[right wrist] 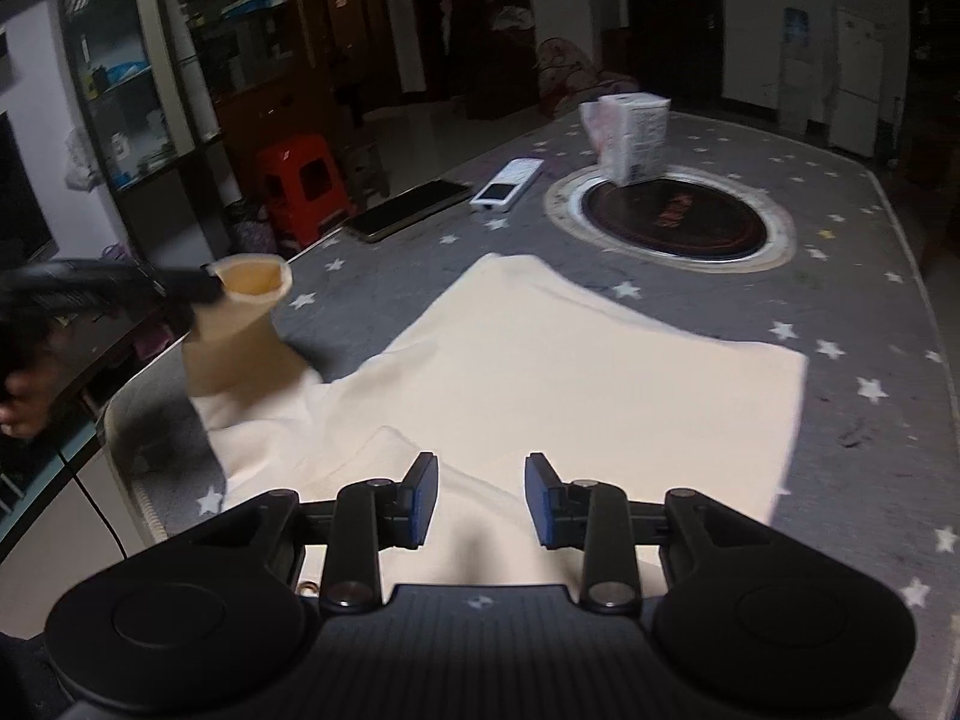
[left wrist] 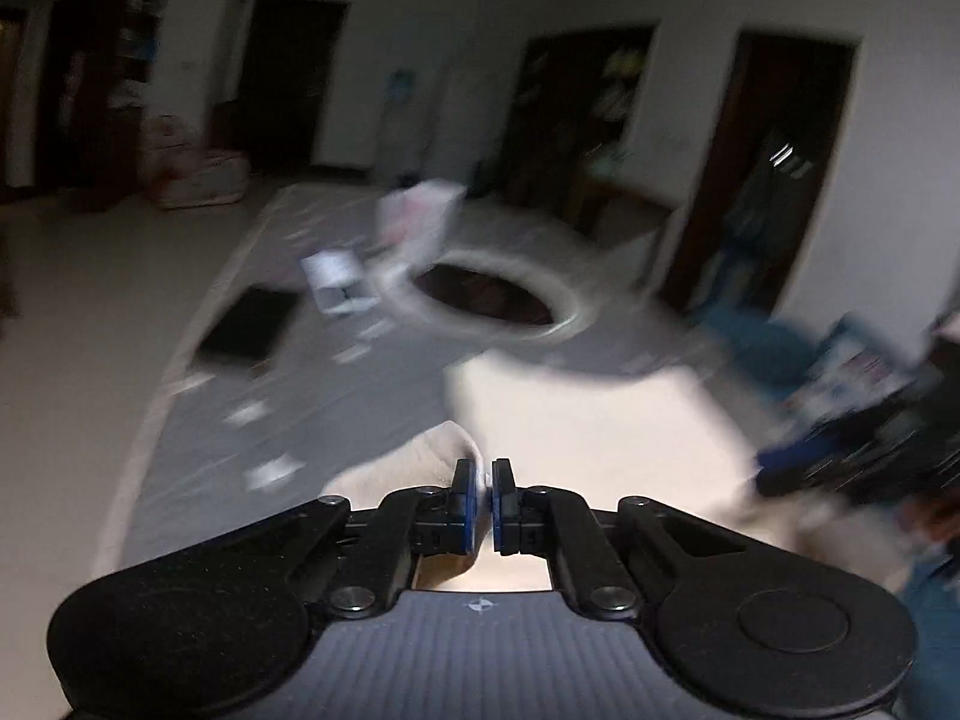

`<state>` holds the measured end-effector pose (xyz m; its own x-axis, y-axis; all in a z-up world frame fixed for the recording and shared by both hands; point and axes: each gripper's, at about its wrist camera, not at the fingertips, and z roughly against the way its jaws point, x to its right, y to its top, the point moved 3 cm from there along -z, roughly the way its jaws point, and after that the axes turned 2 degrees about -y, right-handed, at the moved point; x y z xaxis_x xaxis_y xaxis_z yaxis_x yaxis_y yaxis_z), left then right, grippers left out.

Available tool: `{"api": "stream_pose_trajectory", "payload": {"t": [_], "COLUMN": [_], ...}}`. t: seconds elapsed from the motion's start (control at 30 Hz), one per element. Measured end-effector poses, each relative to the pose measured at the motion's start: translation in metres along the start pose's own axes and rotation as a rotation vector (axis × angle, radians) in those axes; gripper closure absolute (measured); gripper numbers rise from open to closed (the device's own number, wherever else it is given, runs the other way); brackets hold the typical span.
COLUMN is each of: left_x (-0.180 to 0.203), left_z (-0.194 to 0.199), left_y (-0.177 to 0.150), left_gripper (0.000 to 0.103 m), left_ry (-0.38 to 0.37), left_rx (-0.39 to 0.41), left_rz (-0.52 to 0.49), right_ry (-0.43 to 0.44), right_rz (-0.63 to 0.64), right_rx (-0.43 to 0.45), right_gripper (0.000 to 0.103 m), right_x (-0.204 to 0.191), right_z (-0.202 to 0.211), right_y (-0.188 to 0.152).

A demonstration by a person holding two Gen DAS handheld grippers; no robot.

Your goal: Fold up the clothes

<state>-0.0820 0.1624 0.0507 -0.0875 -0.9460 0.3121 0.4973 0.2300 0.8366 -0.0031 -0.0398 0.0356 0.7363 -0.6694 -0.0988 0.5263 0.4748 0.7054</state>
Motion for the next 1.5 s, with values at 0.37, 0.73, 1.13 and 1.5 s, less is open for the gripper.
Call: {"api": "stream_pose_trajectory", "payload": {"t": [0.37,0.73,1.13,1.5], "left_x": [0.115,0.078,0.026,0.023], "left_z": [-0.060,-0.059,-0.036,-0.036], "left_y": [-0.008,-0.050,-0.076,-0.078], "left_gripper": [0.090,0.062,0.058,0.068], "left_ry": [-0.442,-0.209,0.029,0.040], "left_rx": [-0.070,-0.195,-0.238,-0.281], "left_rz": [-0.026,-0.192,-0.213,-0.244], "right_ry": [-0.115,-0.068,-0.106,-0.254], "right_rz": [-0.108,-0.129,0.040,0.118], "right_rx": [0.012,-0.070,-0.101,-0.094], "right_gripper": [0.072,0.072,0.097,0.096], "right_x": [0.052,0.054,0.020,0.026], "right_z": [0.037,0.023,0.000,-0.010], "right_y": [-0.018,-0.051,-0.059,-0.053]}}
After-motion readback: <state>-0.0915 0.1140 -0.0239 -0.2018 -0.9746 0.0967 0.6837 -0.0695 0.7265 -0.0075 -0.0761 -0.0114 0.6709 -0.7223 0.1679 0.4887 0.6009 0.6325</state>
